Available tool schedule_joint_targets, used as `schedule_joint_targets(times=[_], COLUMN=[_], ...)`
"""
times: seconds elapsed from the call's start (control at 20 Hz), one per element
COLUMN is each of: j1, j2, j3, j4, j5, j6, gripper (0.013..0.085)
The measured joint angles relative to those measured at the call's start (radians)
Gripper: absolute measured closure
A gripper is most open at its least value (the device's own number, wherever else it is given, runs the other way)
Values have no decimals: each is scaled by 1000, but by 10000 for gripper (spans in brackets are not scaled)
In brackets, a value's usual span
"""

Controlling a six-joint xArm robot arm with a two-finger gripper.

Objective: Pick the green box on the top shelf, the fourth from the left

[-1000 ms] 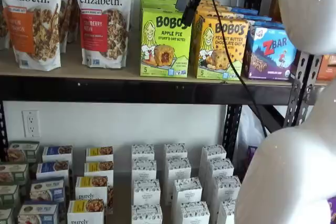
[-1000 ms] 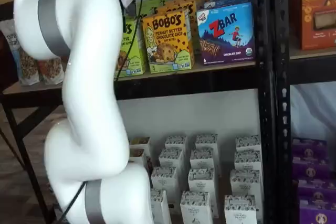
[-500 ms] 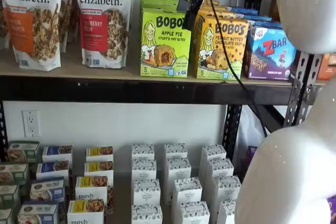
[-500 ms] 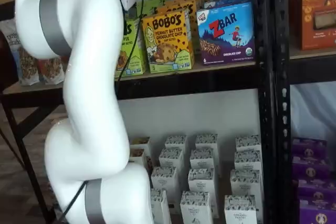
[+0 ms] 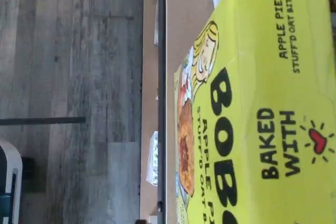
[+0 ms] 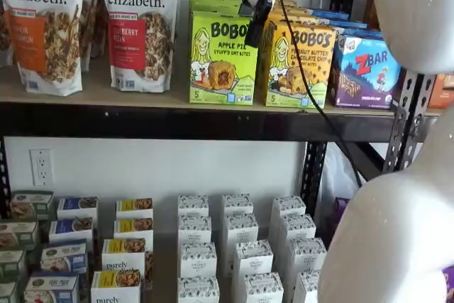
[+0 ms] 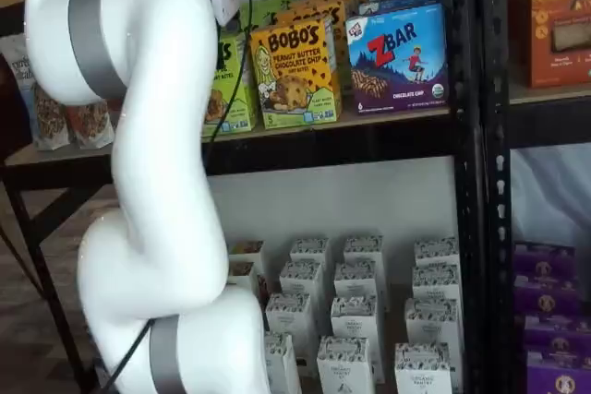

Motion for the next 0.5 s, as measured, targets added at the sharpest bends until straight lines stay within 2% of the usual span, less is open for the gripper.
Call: schedule_joint_targets(times=[0.3,0.5], j1=[11,15], j2=[-12,-7], j3=[31,30], j4=[-15,-21], j5=[-42,-39], j6=[7,9], gripper=[130,130])
